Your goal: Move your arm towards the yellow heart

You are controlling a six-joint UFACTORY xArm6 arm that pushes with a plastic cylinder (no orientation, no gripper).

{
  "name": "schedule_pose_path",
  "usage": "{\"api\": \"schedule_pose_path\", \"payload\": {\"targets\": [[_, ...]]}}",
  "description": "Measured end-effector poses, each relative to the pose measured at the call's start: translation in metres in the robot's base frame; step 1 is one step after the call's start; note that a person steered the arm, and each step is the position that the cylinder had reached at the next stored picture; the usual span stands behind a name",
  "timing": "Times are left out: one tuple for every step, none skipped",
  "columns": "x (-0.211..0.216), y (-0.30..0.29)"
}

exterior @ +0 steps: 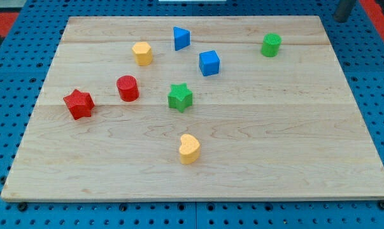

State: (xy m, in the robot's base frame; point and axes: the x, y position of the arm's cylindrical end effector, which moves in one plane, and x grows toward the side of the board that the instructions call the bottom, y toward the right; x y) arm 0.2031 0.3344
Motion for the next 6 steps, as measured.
{"api": "schedule_pose_path", "payload": {"targets": [[0.0, -0.0071], [0.0, -0.0072], [0.0004, -0.0072], [0.0005, -0.0072], [0.0003, -0.0072], [0.0006, -0.0035]]}}
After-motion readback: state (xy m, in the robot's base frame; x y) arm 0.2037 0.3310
